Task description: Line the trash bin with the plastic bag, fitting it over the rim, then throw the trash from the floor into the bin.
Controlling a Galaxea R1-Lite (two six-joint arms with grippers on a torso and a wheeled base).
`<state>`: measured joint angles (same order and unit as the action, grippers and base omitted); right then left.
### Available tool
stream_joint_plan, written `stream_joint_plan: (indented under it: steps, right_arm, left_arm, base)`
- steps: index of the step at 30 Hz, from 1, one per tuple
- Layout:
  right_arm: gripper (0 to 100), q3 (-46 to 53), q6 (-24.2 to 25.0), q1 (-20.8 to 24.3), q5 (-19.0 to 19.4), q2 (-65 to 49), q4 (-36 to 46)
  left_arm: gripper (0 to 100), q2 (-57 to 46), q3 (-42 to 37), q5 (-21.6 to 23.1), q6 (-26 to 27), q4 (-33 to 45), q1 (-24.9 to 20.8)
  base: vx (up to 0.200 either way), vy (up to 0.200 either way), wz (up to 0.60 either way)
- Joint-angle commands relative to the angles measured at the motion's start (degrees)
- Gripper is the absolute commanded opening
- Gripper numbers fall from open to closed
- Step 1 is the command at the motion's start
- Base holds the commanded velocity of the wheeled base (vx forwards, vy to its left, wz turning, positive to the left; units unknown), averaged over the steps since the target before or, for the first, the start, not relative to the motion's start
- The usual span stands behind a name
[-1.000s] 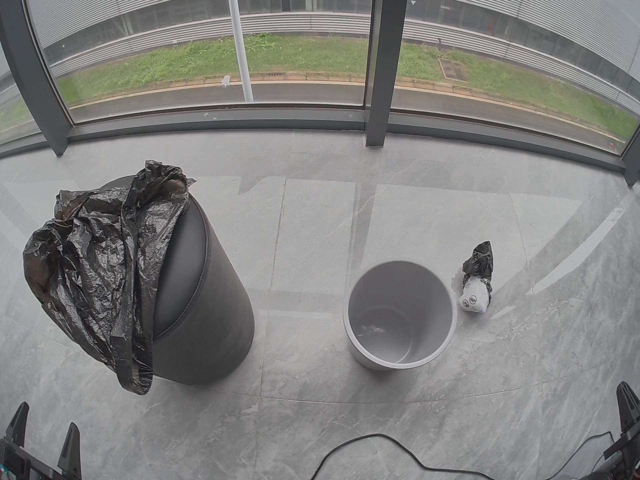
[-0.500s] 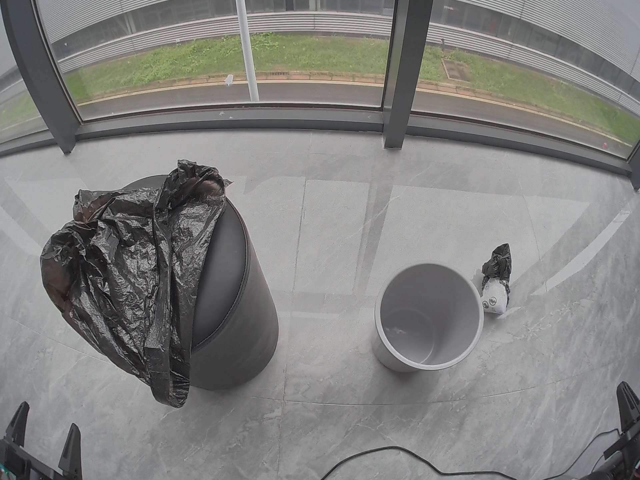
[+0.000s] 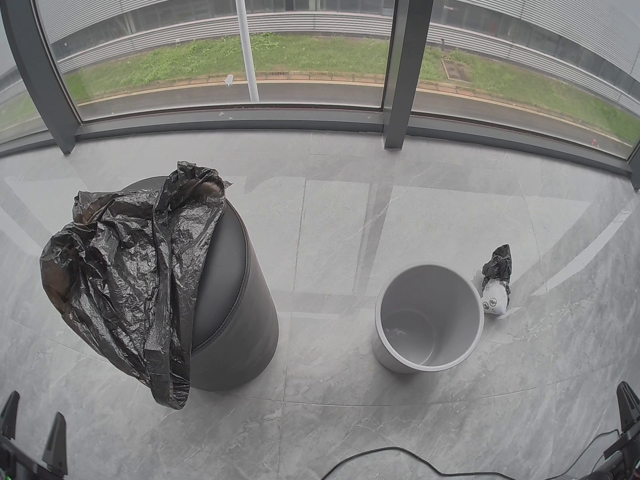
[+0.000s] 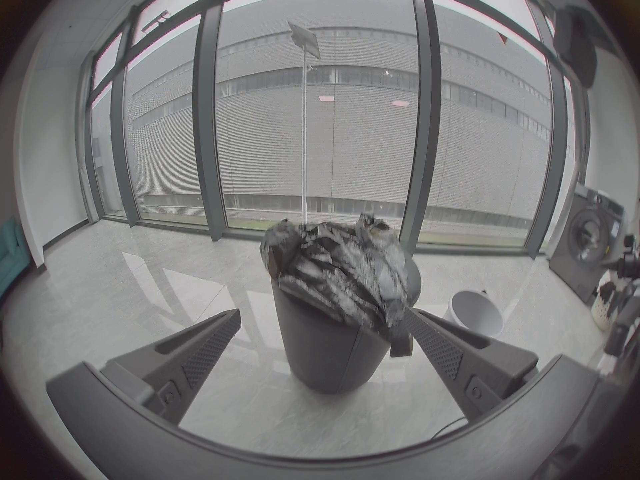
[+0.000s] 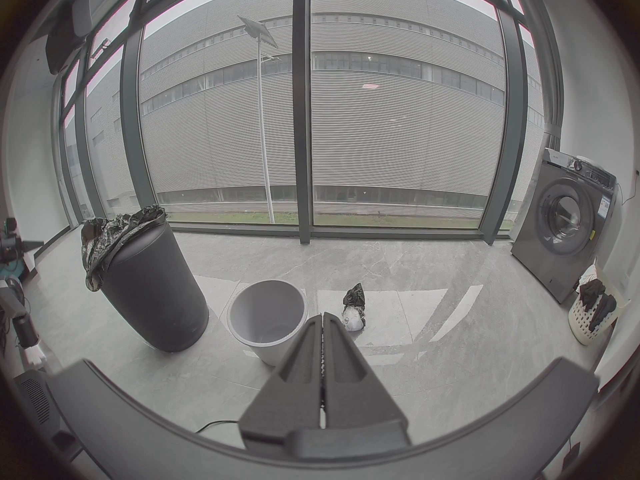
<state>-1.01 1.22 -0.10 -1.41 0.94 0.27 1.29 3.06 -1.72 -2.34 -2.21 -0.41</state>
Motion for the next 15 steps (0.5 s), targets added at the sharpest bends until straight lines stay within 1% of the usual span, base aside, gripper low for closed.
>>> stream_joint_plan:
  steps: [1, 2, 4, 6, 7, 10, 12, 14, 15]
  right_arm:
    - [0, 0.92, 0.01, 0.01, -0.08, -0.59, 0.08]
    - [0, 0.92, 0.01, 0.01, -0.08, -0.68, 0.08]
    - [0, 0.92, 0.01, 0.01, 0.01, -0.68, 0.08]
    - [0, 0.92, 0.01, 0.01, 0.01, -0.68, 0.08]
    - [0, 0.92, 0.01, 0.01, 0.01, -0.68, 0.08]
    - [0, 0.92, 0.01, 0.01, 0.01, -0.68, 0.0]
    - [0, 0.92, 0.01, 0.01, 0.01, -0.68, 0.08]
    - [0, 0.92, 0.01, 0.01, 0.01, -0.68, 0.08]
    - [0, 0.92, 0.01, 0.01, 0.01, -0.68, 0.0]
  left_arm:
    - [100, 31.49, 27.79, 0.14, -12.95, -5.35, -5.3]
    - [100, 35.09, 27.26, 1.02, -13.13, -5.35, -6.62]
    - [100, 38.52, 23.04, 3.04, -13.3, -4.39, -9.25]
    - [100, 42.74, 18.74, 2.86, -13.48, 0.01, -11.01]
    - [100, 44.59, 17.86, 2.77, -13.74, 2.21, -11.27]
    - [100, 50.21, 17.95, 2.86, -15.15, 8.53, -12.15]
    - [100, 54.52, 19.35, 2.95, -17.17, 10.56, -14.0]
    - [100, 56.54, 19.97, 2.95, -18.23, 10.56, -15.49]
    - [100, 58.91, 20.67, 2.95, -19.63, 10.47, -18.48]
  base:
    - [0.0, 0.0, 0.0]
    - [0.0, 0.0, 0.0]
    - [0.0, 0.0, 0.0]
    - [0.0, 0.0, 0.0]
    - [0.0, 0.0, 0.0]
    - [0.0, 0.0, 0.0]
    - [0.0, 0.0, 0.0]
    - [0.0, 0.0, 0.0]
    - [0.0, 0.0, 0.0]
